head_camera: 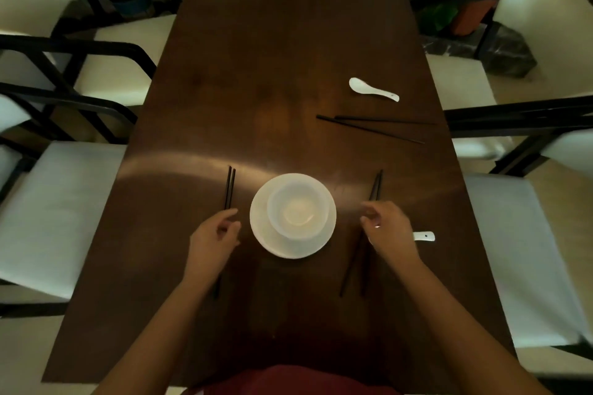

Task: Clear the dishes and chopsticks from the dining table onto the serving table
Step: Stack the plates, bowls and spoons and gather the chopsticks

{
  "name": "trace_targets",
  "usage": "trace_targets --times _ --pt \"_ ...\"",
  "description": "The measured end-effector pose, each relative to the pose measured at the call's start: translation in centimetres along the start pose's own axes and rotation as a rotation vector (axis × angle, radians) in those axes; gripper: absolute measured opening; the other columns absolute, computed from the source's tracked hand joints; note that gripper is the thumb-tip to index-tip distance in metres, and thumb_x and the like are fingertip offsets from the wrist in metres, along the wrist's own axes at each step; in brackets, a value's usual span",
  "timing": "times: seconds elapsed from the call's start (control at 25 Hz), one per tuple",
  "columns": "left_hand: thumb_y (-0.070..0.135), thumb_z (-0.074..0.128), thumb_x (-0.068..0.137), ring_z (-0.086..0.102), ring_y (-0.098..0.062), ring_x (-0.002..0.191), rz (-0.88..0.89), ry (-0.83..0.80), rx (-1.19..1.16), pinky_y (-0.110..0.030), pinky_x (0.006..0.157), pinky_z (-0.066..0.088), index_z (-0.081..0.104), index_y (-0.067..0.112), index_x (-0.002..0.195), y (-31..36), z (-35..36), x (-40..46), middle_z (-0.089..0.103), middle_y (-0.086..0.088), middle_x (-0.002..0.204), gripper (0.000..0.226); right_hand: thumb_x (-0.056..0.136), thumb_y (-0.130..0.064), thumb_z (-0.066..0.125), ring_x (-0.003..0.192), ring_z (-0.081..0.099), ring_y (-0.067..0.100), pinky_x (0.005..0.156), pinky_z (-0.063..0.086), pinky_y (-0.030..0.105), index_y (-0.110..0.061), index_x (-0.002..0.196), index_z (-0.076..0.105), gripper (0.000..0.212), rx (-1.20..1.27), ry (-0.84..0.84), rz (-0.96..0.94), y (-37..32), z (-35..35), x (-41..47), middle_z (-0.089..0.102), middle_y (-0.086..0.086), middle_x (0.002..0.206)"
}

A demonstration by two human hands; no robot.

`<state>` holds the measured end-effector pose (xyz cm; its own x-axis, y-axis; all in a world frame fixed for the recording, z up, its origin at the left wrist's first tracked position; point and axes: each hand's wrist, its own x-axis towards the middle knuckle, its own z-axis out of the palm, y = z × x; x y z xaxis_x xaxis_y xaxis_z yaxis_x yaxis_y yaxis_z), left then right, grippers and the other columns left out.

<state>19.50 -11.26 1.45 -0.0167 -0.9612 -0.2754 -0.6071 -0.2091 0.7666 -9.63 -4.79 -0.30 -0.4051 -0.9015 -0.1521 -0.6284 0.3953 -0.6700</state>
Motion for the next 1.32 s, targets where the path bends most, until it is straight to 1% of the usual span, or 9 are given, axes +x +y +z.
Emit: trace_targets --times 0.16,0.32,0.44,0.76,0.92,1.04,1.12,1.24,1.32 --pt "0.014 0.054 0.088 0.063 -0.027 0.094 -0.103 0.147 0.194 -0.038 0.085 0.048 0.065 0.01 0.11 -4.2 -2.7 -0.9 0.068 -0.012 0.105 0.025 0.081 -0.008 0.065 0.107 0.055 0.031 0.091 0.045 0.041 -0.007 0.114 0.063 0.033 -0.294 -0.062 0.005 4.7 -3.0 -0.6 0.064 0.014 0.113" --pt "0.015 0.064 0.082 0.06 -0.033 0.08 -0.13 0.125 0.338 -0.039 0.069 0.045 0.064 0.0 0.084 -6.4 -2.5 -1.9 0.063 -0.016 0.078 0.015 0.081 -0.014 0.064 0.104 0.054 0.027 0.087 0.046 0.039 -0.012 0.113 0.064 0.032 -0.525 -0.2 -0.02 6.4 -3.1 -0.9 0.065 0.01 0.112" --pt "0.021 0.065 0.082 0.06 -0.023 0.073 -0.239 0.054 0.381 -0.033 0.061 0.046 0.063 0.011 0.087 -7.5 -1.6 -2.7 0.063 -0.006 0.08 0.012 0.079 -0.014 0.066 0.097 0.057 0.024 0.082 0.045 0.035 -0.014 0.108 0.065 0.029 -0.496 -0.172 0.001 6.5 -2.7 -1.0 0.066 0.008 0.106" --pt "0.02 0.069 0.081 0.062 -0.024 0.074 -0.424 0.088 0.08 -0.027 0.056 0.041 0.066 0.003 0.089 -7.0 -2.2 -1.7 0.065 -0.006 0.076 0.019 0.08 -0.019 0.068 0.08 0.062 0.019 0.074 0.052 0.032 -0.017 0.09 0.063 0.011 -0.255 -0.216 0.26 7.3 -2.5 -1.9 0.07 0.005 0.091" --pt "0.007 0.057 0.089 0.062 -0.019 0.078 -0.567 0.112 -0.464 -0.034 0.073 0.051 0.06 0.0 0.105 -3.7 -2.9 -2.2 0.063 -0.01 0.087 0.018 0.081 -0.015 0.067 0.083 0.064 0.025 0.067 0.046 0.027 -0.011 0.086 0.061 0.008 -0.106 -0.163 0.298 5.5 -3.2 -2.2 0.065 0.007 0.084" --pt "0.007 0.046 0.094 0.065 -0.021 0.09 -0.474 0.002 -0.624 -0.033 0.076 0.052 0.052 0.006 0.11 0.9 -2.0 -2.9 0.067 -0.01 0.098 0.018 0.079 -0.009 0.069 0.071 0.066 0.019 0.056 0.053 0.024 -0.01 0.08 0.061 0.008 0.414 -0.088 0.416 0.6 -4.7 -2.4 0.066 0.007 0.08" --pt "0.009 0.041 0.096 0.068 -0.021 0.093 -0.364 -0.126 -0.651 -0.031 0.074 0.055 0.05 0.007 0.109 4.1 -0.5 -3.8 0.069 -0.009 0.101 0.016 0.078 -0.006 0.07 0.062 0.068 0.012 0.05 0.053 0.019 -0.009 0.079 0.064 0.007 0.774 -0.163 0.453 -3.8 -4.8 -2.6 0.069 0.005 0.073" --pt "0.012 0.042 0.096 0.07 -0.017 0.092 -0.261 -0.293 -0.617 -0.028 0.072 0.058 0.051 0.014 0.106 7.9 2.2 -5.1 0.07 -0.005 0.103 0.014 0.077 -0.008 0.07 0.065 0.071 0.013 0.053 0.055 0.019 -0.008 0.08 0.066 0.005 0.873 -0.258 0.428 -8.8 -4.0 -2.8 0.072 0.003 0.073" --pt "0.017 0.046 0.095 0.069 -0.019 0.092 -0.23 -0.337 -0.517 -0.031 0.074 0.058 0.052 0.023 0.1 9.4 3.5 -5.6 0.068 -0.005 0.106 0.01 0.077 -0.01 0.071 0.063 0.072 0.012 0.051 0.055 0.018 -0.008 0.081 0.066 0.006 0.86 -0.204 0.416 -10.4 -3.4 -2.8 0.071 0.002 0.074"
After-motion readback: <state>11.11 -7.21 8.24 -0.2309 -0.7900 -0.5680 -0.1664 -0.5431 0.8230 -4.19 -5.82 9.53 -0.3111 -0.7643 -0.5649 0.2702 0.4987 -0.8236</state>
